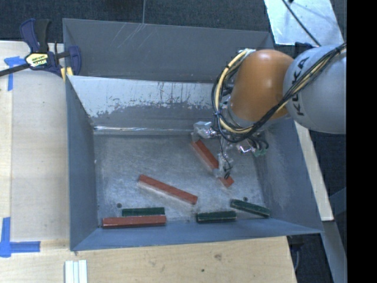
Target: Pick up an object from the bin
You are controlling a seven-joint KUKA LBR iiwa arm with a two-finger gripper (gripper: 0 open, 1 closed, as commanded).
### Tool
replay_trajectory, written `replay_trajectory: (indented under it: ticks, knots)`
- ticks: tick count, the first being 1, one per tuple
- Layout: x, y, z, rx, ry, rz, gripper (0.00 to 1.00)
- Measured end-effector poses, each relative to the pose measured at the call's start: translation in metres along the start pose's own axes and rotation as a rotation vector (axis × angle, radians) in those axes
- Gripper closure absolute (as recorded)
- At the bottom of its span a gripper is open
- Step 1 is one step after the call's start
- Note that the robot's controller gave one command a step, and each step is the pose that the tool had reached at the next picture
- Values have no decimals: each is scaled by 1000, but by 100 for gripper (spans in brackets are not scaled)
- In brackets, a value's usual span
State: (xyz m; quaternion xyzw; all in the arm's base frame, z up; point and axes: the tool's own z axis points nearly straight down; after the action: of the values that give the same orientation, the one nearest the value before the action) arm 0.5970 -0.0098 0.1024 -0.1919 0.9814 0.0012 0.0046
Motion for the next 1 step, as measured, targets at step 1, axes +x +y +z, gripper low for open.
replay_trajectory:
  ticks: [1]
  knots:
    - [5,1,-10,3,4,176,0]
